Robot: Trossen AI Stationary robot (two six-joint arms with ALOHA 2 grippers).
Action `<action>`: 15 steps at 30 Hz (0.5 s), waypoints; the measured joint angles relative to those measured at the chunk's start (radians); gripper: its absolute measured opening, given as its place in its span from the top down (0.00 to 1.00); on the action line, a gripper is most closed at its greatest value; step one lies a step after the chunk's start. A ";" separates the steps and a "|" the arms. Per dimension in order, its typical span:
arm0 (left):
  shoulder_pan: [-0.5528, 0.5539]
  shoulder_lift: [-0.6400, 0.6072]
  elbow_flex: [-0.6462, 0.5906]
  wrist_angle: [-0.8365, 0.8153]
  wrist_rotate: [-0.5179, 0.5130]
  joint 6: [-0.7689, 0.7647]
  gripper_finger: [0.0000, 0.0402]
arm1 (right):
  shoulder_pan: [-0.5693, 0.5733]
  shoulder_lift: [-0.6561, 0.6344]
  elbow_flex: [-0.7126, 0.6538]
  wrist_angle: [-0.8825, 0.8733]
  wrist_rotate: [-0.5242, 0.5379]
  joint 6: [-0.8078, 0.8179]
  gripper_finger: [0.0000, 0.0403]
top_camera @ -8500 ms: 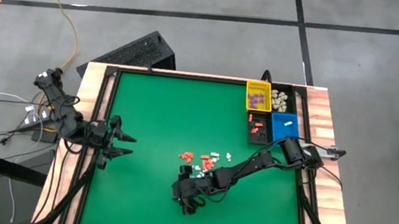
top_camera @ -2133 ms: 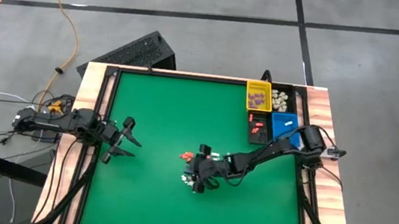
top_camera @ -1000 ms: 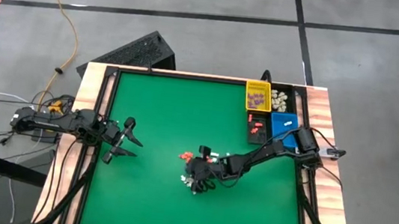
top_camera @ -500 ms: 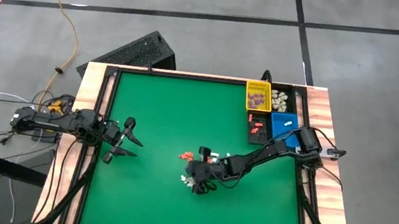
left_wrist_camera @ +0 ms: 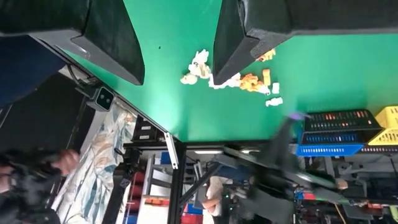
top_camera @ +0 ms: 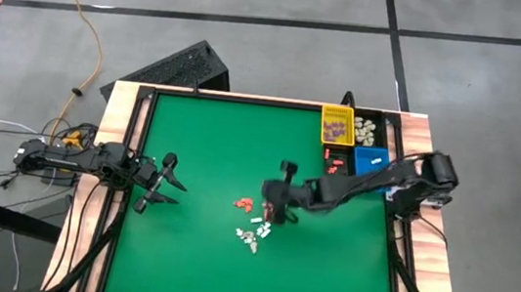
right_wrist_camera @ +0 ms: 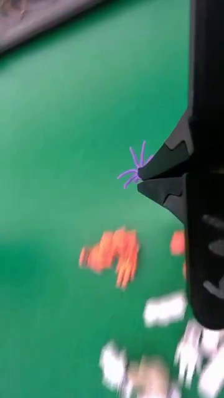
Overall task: Sort Halloween decoration
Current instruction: Put the purple spider toy into the yellow basket
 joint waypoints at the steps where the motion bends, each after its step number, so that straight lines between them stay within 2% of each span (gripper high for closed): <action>1: 0.000 0.000 0.000 0.000 0.000 -0.003 0.55 | -0.026 -0.031 -0.016 -0.019 0.000 -0.007 0.98; 7: 0.000 0.000 0.000 0.000 0.006 -0.023 0.55 | -0.236 -0.254 -0.179 -0.115 0.004 0.039 0.98; 10: 0.000 0.000 0.000 0.000 0.004 -0.014 0.55 | -0.366 -0.353 -0.252 -0.129 0.052 0.084 0.98; 15: 0.000 0.000 0.000 0.000 -0.025 -0.010 0.55 | -0.589 -0.419 -0.293 -0.129 0.064 0.106 0.98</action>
